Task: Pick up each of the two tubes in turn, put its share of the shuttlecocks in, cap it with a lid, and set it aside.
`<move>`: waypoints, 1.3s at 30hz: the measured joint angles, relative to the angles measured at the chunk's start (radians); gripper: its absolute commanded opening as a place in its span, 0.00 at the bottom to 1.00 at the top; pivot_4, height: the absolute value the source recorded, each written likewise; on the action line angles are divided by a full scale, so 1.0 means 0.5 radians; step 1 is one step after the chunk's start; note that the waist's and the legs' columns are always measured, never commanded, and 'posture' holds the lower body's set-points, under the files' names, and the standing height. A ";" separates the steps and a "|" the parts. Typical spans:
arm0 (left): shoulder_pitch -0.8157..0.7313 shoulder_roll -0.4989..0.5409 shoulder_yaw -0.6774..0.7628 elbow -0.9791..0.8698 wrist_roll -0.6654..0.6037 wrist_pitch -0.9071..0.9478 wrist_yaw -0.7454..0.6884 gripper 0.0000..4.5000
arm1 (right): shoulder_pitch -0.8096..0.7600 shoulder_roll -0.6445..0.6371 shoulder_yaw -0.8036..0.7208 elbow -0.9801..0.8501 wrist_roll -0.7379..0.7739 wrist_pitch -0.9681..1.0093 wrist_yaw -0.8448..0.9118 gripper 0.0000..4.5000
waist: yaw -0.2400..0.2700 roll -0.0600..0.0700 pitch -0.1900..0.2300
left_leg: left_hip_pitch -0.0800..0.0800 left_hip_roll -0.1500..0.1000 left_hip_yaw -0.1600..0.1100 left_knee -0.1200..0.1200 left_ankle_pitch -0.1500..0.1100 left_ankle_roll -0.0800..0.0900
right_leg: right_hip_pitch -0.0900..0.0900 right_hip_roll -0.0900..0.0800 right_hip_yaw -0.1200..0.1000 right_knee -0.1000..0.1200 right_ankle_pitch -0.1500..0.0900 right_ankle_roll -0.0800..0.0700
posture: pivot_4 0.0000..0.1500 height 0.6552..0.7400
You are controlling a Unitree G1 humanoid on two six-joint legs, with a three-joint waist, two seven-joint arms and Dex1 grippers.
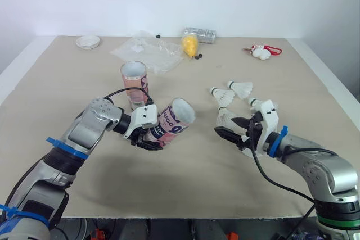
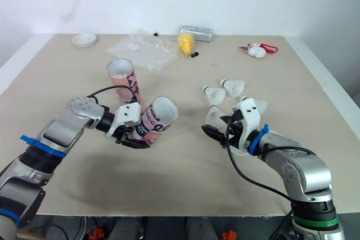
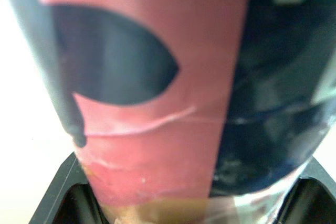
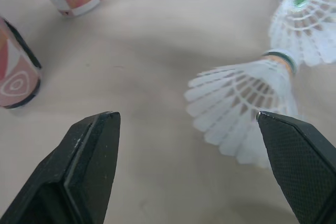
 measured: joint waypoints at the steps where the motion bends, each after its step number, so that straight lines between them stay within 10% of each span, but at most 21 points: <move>1: 0.000 0.000 0.000 0.002 0.000 -0.003 -0.001 0.67 | 0.007 -0.002 -0.004 0.003 -0.011 -0.003 -0.001 0.99 | 0.000 0.000 0.000 | 0.000 0.000 0.000 0.000 0.000 0.000 | 0.000 0.000 0.000 0.000 0.000 0.000 | 1.00 1.00; 39: -0.002 -0.002 -0.001 0.008 -0.001 -0.003 0.001 0.67 | -0.063 0.245 0.017 0.176 -0.207 -0.119 -0.200 0.99 | 0.000 0.000 0.000 | 0.000 0.000 0.000 0.000 0.000 0.000 | 0.000 0.000 0.000 0.000 0.001 0.000 | 1.00 1.00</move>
